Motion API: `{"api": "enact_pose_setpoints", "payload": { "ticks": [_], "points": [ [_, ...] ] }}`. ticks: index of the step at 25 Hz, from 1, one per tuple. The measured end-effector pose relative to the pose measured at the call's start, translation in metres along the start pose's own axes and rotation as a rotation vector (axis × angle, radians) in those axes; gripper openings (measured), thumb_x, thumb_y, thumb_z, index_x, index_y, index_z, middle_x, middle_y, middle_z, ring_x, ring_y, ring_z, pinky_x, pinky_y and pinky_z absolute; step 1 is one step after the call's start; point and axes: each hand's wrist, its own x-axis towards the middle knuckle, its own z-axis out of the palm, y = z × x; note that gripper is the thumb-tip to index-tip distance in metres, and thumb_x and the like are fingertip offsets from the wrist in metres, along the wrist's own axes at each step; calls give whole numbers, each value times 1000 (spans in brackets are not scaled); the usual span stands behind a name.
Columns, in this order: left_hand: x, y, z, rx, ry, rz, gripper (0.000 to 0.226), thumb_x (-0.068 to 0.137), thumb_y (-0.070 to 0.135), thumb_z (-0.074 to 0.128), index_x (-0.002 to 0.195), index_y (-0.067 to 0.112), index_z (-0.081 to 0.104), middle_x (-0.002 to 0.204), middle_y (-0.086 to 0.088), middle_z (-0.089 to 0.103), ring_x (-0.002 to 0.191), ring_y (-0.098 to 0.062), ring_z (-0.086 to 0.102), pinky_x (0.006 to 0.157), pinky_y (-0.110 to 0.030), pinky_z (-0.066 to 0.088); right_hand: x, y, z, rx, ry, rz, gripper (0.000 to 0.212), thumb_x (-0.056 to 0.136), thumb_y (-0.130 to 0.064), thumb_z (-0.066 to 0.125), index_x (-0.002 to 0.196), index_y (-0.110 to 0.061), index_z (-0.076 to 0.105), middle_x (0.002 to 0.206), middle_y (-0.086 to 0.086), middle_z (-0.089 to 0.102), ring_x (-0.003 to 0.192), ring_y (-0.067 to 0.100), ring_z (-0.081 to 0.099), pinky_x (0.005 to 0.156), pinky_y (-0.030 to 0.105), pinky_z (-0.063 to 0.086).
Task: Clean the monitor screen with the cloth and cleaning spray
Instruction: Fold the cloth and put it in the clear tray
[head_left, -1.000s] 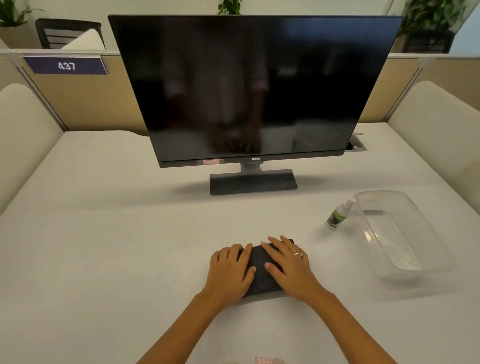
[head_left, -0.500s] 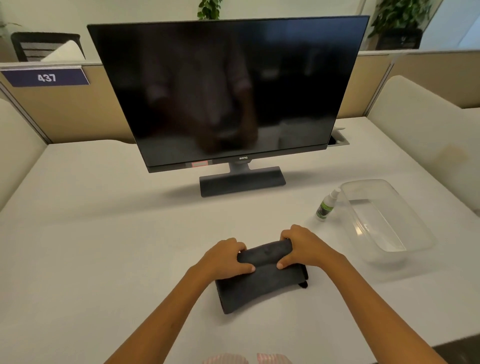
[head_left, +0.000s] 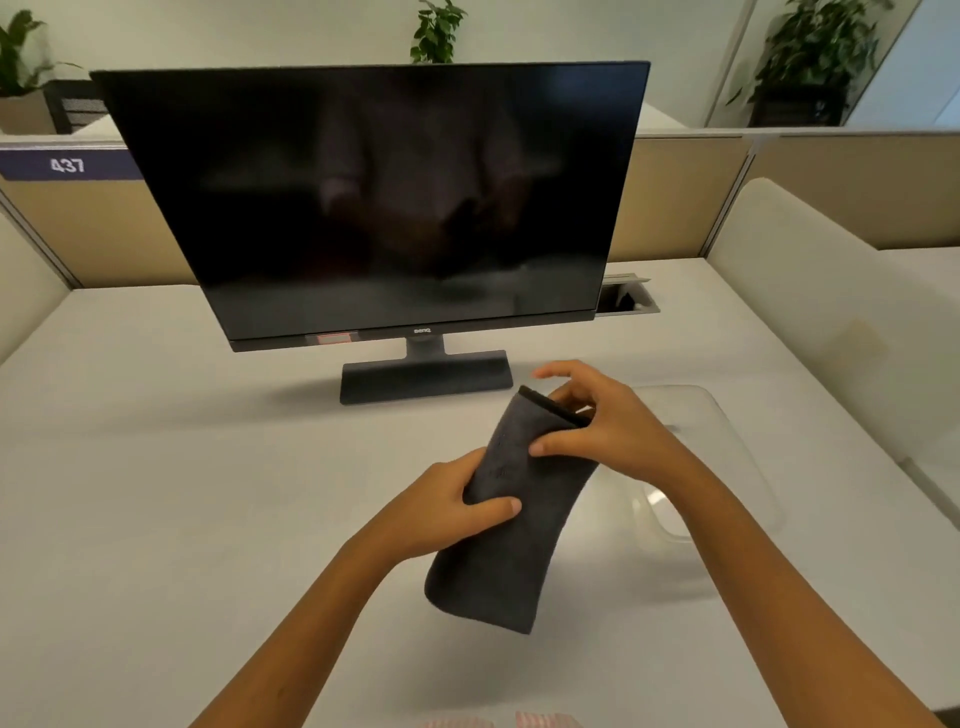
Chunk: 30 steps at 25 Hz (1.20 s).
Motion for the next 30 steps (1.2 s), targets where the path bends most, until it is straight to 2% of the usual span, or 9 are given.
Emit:
{"api": "enact_pose_setpoints", "payload": {
  "ticks": [3,6,10,14,18,20,23,26,30],
  "points": [
    [20,42,23,-167,136,32,28,74,57,60,98,61,45,99,32,57,91,1,61,60,-11,50,-8,10,-47,94,141,26,57,67,-52,71,116,-47,43,104,-21,55,93,2,57,66,7,45],
    [46,74,52,-319,143,49,28,73,52,64,98,54,50,101,28,59,92,-1,62,60,-10,50,-21,35,-82,221,228,190,70,63,-61,63,124,-31,46,118,-12,53,104,9,55,80,22,49],
    [82,95,98,-542,154,54,39,68,53,68,104,47,53,105,20,63,94,-3,64,65,-14,52,-46,76,-112,628,-15,450,74,63,-69,62,118,-19,59,118,3,66,107,23,64,84,39,55],
    [109,103,144,-618,186,10,32,73,50,69,100,48,53,99,23,65,88,-1,65,61,-13,51,-75,117,-125,870,-179,415,52,82,-48,65,122,-16,58,121,10,65,111,29,62,88,43,54],
    [122,99,169,-331,290,-98,50,76,62,57,117,37,43,105,19,54,86,-1,57,55,-12,49,-79,139,-137,754,-20,413,48,73,-31,75,117,-21,59,114,2,69,103,23,66,84,45,56],
    [123,94,177,-74,411,-106,51,81,62,46,120,29,45,111,10,56,87,-6,58,67,-18,52,-75,141,-142,669,12,434,42,75,-29,75,114,-20,61,105,-1,72,95,19,69,77,39,58],
    [116,75,190,359,581,-26,46,89,54,38,125,27,47,133,4,48,116,-14,49,95,-32,43,-65,143,-148,507,33,519,32,80,-27,70,107,-11,63,99,5,72,89,22,70,71,35,58],
    [110,52,203,655,505,-67,55,93,53,28,140,26,30,154,4,21,141,-20,18,110,-40,25,-54,143,-145,390,5,590,21,83,-21,65,100,-7,64,97,9,70,87,24,67,66,32,54],
    [111,35,215,705,395,-104,60,94,51,16,147,24,8,157,7,-6,144,-16,-7,115,-41,11,-39,138,-133,173,78,543,14,83,-15,58,92,-5,63,93,13,66,85,26,63,70,35,54]
  ]
}}
